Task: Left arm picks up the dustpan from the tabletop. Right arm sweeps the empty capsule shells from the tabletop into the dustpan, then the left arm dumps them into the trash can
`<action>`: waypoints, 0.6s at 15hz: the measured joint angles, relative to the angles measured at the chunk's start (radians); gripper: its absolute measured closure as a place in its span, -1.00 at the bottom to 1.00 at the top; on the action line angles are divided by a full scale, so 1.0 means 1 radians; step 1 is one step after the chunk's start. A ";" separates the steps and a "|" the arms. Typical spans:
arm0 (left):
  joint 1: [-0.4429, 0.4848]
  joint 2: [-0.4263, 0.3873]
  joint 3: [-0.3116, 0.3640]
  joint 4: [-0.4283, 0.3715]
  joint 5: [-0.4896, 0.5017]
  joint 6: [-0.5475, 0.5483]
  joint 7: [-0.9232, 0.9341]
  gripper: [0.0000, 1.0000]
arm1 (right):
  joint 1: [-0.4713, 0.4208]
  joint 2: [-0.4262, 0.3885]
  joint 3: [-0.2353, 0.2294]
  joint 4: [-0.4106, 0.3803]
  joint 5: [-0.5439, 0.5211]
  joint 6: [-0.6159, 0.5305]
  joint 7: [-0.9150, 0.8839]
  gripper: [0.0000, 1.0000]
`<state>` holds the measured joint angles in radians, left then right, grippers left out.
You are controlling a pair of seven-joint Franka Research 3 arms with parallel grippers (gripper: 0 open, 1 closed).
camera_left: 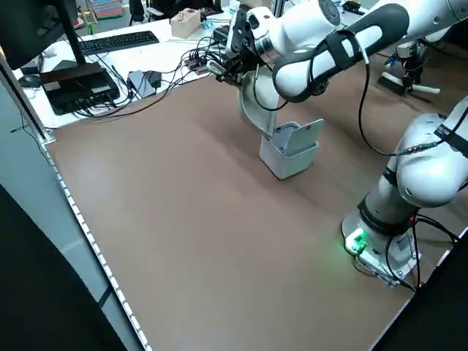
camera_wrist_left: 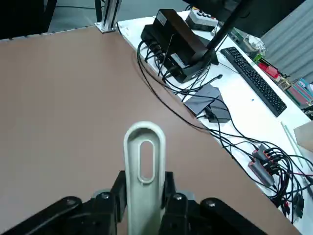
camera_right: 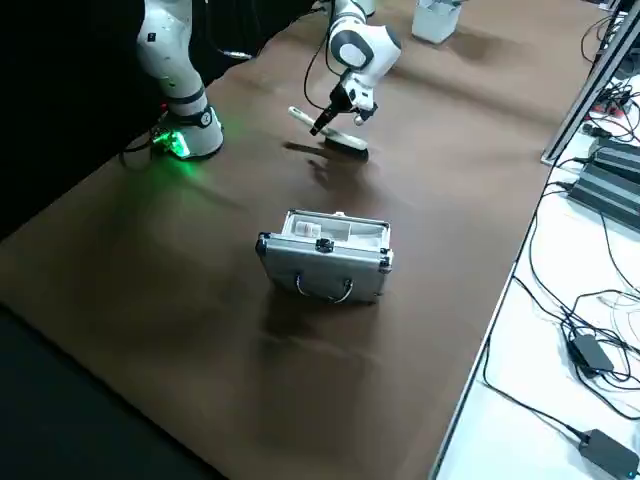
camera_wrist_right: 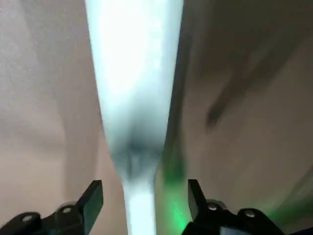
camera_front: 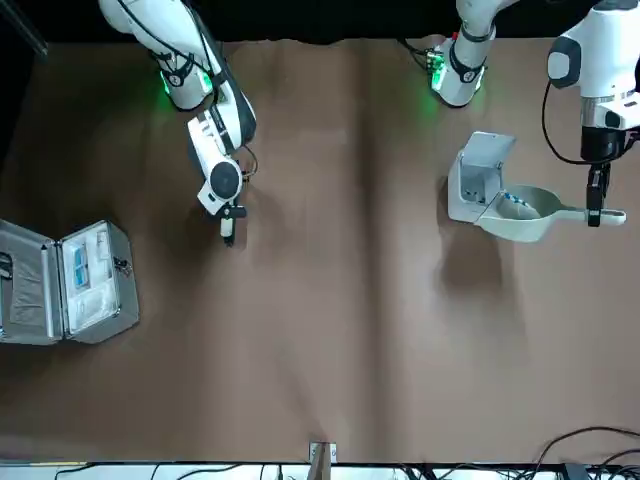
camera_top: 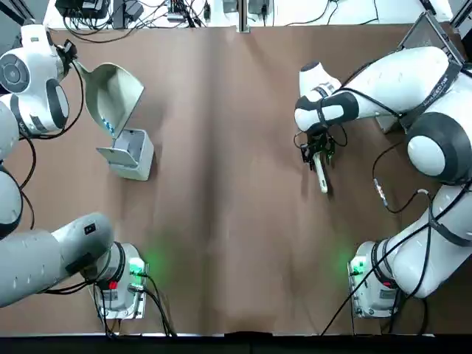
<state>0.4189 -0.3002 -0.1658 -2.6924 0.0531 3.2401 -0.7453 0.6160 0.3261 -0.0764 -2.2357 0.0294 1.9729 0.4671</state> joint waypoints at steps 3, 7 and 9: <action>0.000 0.000 -0.002 -0.003 0.000 0.000 -0.051 0.33 | -0.001 0.000 0.000 0.000 0.000 -0.004 0.000 -0.67; 0.004 0.000 -0.002 -0.006 0.000 0.000 -0.085 0.33 | -0.007 0.000 0.000 0.017 0.001 -0.039 0.000 -0.73; 0.017 0.000 -0.002 -0.007 0.000 0.000 -0.104 0.33 | -0.017 -0.004 0.000 0.042 0.008 -0.076 -0.002 -0.73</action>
<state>0.4359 -0.3001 -0.1681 -2.6997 0.0530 3.2401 -0.8489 0.5987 0.3221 -0.0769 -2.1939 0.0370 1.8965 0.4654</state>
